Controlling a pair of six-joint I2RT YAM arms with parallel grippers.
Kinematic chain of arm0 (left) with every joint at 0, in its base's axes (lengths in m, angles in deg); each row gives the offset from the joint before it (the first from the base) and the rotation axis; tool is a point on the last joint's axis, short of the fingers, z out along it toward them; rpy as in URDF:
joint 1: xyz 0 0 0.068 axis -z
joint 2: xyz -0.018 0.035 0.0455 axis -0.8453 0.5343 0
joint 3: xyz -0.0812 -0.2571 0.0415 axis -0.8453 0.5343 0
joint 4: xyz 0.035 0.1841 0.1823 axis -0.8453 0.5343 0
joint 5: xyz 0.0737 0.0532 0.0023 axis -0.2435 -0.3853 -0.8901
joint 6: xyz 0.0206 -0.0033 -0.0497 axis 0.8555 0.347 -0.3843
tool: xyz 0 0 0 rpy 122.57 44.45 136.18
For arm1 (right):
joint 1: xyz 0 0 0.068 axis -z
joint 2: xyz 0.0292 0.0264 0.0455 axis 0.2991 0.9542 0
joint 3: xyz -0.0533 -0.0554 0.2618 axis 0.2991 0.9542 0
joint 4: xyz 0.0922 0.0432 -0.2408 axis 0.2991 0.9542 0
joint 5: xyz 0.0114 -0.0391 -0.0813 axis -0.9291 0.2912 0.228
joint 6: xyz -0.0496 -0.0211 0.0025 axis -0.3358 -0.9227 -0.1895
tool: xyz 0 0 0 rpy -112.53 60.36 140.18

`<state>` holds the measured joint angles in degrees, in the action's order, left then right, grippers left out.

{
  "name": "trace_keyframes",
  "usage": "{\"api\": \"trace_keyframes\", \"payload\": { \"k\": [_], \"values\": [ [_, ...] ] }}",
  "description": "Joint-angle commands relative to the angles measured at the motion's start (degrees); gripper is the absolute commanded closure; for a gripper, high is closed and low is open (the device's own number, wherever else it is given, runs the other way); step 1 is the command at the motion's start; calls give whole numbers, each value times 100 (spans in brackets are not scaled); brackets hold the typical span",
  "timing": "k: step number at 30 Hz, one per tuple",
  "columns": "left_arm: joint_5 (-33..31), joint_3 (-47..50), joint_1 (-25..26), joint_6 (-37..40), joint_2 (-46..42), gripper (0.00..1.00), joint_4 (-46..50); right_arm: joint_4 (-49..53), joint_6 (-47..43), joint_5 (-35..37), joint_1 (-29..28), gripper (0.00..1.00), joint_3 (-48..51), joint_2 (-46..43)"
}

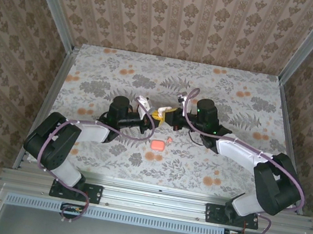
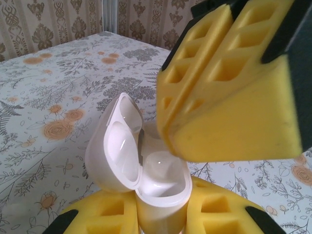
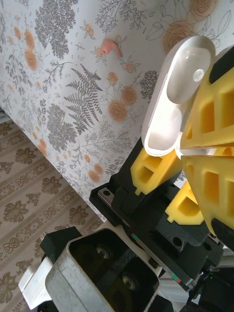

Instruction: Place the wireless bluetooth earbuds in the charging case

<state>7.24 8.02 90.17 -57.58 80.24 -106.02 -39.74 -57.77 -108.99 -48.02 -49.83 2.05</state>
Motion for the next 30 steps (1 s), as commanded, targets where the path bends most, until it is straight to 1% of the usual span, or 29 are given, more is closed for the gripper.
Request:
{"api": "trace_keyframes", "payload": {
  "k": [1,4,8,10,13,14,16,18,20,24,30],
  "values": [
    [-69,-166,-54,90,-8,93,38,334,-38,69,50,86,59,-294],
    [-185,-117,-145,-71,-42,92,44,687,91,95,123,81,-50,-386],
    [-570,-31,-329,-71,-299,92,439,1618,185,188,202,76,-478,-409],
    [-945,55,-406,-85,-508,93,678,2176,168,374,204,75,-785,-370],
    [-1505,88,-530,-13,-870,93,1334,2969,160,730,212,70,-1362,-121],
    [-1742,72,-568,15,-981,93,1546,3231,181,883,213,68,-1594,25],
    [-1867,34,-681,55,-1141,93,1842,3695,249,1162,213,64,-2085,403],
    [-2127,-36,-863,-14,-1243,93,2156,4150,401,1552,213,59,-2637,911],
    [-2160,-128,-970,-67,-1266,93,2361,4389,638,1840,211,56,-3132,1403],
    [-2411,-317,-1126,-141,-1266,93,2784,4742,1121,2306,213,55,-4076,2443],
    [-2415,-438,-1318,-100,-1275,93,3109,4927,1324,2457,212,56,-5235,3798]
  ]
}}
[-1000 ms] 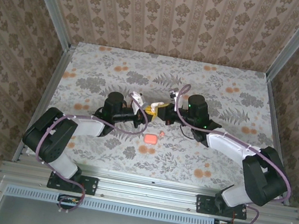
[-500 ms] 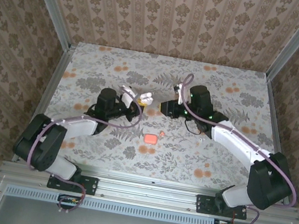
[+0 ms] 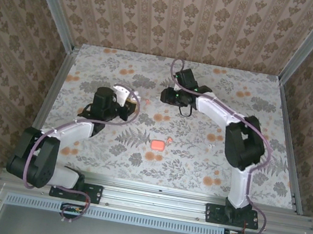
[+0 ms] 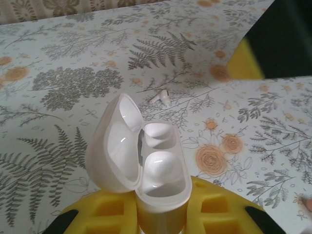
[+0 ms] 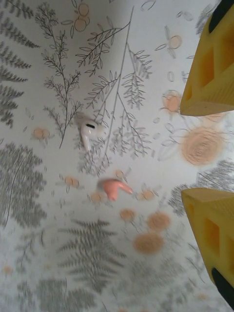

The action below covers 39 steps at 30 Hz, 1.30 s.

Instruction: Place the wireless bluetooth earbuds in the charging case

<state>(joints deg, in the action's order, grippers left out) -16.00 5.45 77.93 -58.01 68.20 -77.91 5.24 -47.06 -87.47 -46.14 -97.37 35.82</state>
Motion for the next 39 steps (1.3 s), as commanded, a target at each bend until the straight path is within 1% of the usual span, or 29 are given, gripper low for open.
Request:
{"api": "trace_keyframes", "payload": {
  "k": [1,7,12,17,39],
  "values": [
    [-89,-177,-106,-51,-78,93,318,431,248,287,30,56,-640,604],
    [-59,-152,-194,-51,-96,93,406,281,181,245,72,56,-1542,1565],
    [-45,-141,-256,-43,-123,93,426,294,50,301,123,57,-1993,1974],
    [-11,-141,-296,-42,-90,93,431,247,-33,241,131,60,-2052,2116],
    [50,-176,-301,28,44,93,461,33,-205,-185,43,67,-1977,2304]
  ]
}}
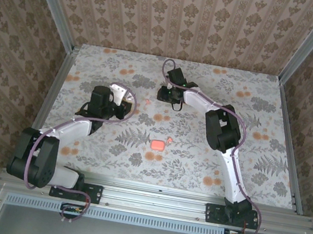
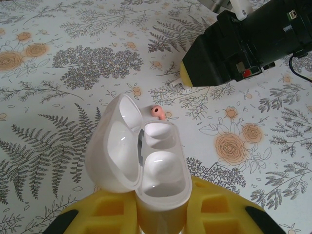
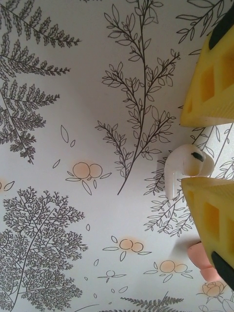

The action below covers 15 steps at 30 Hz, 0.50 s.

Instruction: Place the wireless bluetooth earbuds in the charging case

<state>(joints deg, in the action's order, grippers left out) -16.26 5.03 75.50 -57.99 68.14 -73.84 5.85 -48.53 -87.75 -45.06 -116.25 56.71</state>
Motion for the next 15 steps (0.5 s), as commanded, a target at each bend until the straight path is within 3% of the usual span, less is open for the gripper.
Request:
{"api": "trace_keyframes", "payload": {
  "k": [1,15],
  "values": [
    [78,-134,-62,33,51,93,57,-34,-64,-166,-72,67,-98,222],
    [104,-196,-67,62,118,93,99,-86,-161,-342,-130,73,-127,296]
  ]
}}
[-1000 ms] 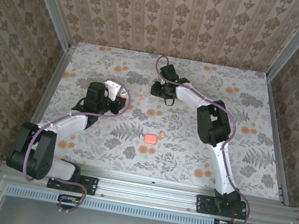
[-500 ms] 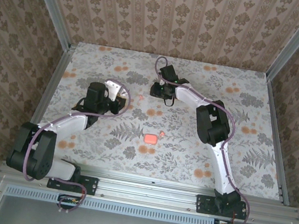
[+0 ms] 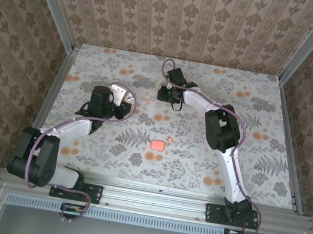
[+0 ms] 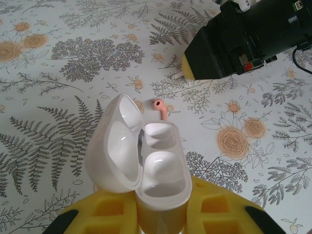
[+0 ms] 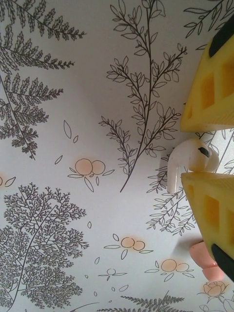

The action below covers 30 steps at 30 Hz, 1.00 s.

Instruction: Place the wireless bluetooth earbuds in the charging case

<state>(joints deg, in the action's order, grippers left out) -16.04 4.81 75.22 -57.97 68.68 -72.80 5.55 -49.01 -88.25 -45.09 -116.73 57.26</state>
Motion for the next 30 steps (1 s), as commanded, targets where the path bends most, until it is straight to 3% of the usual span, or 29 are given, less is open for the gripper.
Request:
{"api": "trace_keyframes", "payload": {
  "k": [1,7,13,19,23,30],
  "values": [
    [82,-176,-38,55,66,93,-7,-79,-125,-300,-123,74,-59,223],
    [90,-179,-40,42,130,93,-18,-552,-244,-309,-123,78,471,-183],
    [444,-218,-53,-6,500,93,-149,-1496,-622,-379,-123,78,1637,-1080],
    [1243,-250,-8,64,910,92,-524,-2347,-1448,-481,-89,79,3120,-2255],
    [1921,-461,157,524,1118,92,-409,-2825,-2028,-791,16,79,4045,-3013],
    [2977,-682,352,980,1393,92,-495,-3037,-3766,-1241,70,80,5120,-4280]
  ]
}}
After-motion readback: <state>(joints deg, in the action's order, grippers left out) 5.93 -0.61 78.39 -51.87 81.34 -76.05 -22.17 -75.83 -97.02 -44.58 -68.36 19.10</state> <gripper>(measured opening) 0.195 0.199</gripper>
